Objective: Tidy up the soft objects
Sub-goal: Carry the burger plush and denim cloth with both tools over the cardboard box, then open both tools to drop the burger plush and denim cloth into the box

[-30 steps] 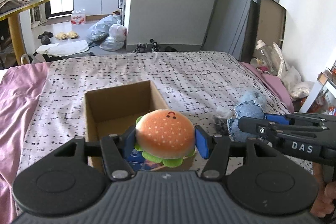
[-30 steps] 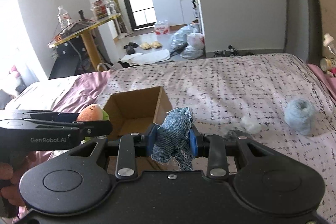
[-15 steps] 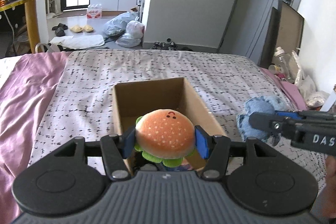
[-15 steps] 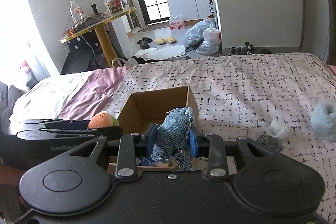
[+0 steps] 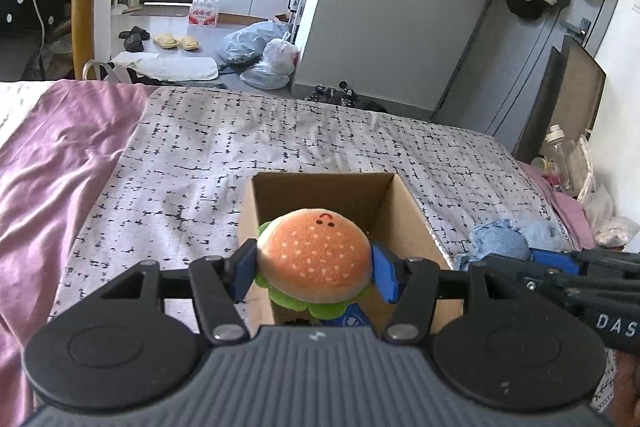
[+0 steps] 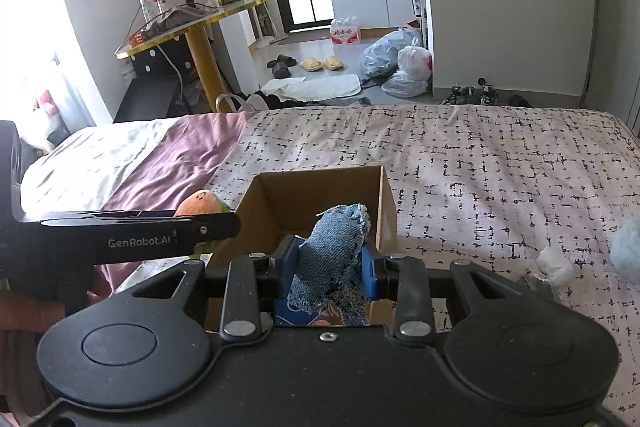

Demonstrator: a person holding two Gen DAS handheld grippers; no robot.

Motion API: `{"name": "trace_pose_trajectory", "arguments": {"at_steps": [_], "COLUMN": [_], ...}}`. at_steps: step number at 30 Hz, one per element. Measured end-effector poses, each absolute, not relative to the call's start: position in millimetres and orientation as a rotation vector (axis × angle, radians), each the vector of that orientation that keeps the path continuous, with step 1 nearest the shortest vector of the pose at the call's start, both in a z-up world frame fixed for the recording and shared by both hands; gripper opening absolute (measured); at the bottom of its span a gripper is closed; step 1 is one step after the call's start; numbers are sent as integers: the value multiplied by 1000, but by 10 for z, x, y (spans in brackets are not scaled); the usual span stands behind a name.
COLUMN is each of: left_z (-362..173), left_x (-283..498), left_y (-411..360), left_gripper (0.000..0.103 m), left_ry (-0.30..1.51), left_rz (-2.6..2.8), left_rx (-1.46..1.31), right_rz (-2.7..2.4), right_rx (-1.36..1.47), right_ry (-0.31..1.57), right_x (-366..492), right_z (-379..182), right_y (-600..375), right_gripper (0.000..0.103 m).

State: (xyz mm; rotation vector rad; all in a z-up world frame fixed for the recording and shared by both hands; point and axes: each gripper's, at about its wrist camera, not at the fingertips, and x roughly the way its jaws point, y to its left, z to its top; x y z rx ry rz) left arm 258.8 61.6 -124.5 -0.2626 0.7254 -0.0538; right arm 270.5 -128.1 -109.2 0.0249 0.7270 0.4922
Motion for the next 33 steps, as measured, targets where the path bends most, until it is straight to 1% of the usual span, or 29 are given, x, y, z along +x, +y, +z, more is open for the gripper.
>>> {"name": "trace_pose_trajectory", "arguments": {"at_steps": [1, 4, 7, 16, 18, 19, 21, 23, 27, 32, 33], "left_z": [-1254, -1293, -1328, -1305, -1301, -1301, -1302, -1303, -1304, -1309, -1303], "left_x": [2600, 2629, 2592, 2368, 2340, 2327, 2302, 2282, 2249, 2193, 2174], "left_y": [594, 570, 545, 569, 597, 612, 630, 645, 646, 598, 577], "left_gripper": [58, 66, 83, 84, 84, 84, 84, 84, 84, 96, 98], "left_ry": [726, 717, 699, 701, 702, 706, 713, 713, 709, 690, 687], "left_rz": [-61, -113, -127, -84, -86, -87, -82, -73, -50, -38, -34], "left_rx": [-263, -314, -330, -275, -279, -281, -283, -279, -270, -284, -283], "right_rz": [488, 479, 476, 470, 463, 459, 443, 418, 405, 396, 394], "right_rx": [25, 26, 17, 22, 16, 10, 10, 23, 39, 65, 71], "right_ry": [728, 731, 733, 751, 752, 749, 748, 738, 740, 749, 748], "right_x": [2713, 2724, 2720, 2720, 2731, 2734, 2741, 2731, 2683, 2588, 2566], "right_z": [-1093, -1098, -1102, -1163, -1176, -1175, -1173, -1164, -1178, -1225, -1228], "right_y": [-1276, -1263, -1244, -1215, -1204, -1193, -1203, -1245, -1345, -1499, -1536], "right_gripper": [33, 33, 33, 33, 35, 36, 52, 59, 63, 66, 67]}}
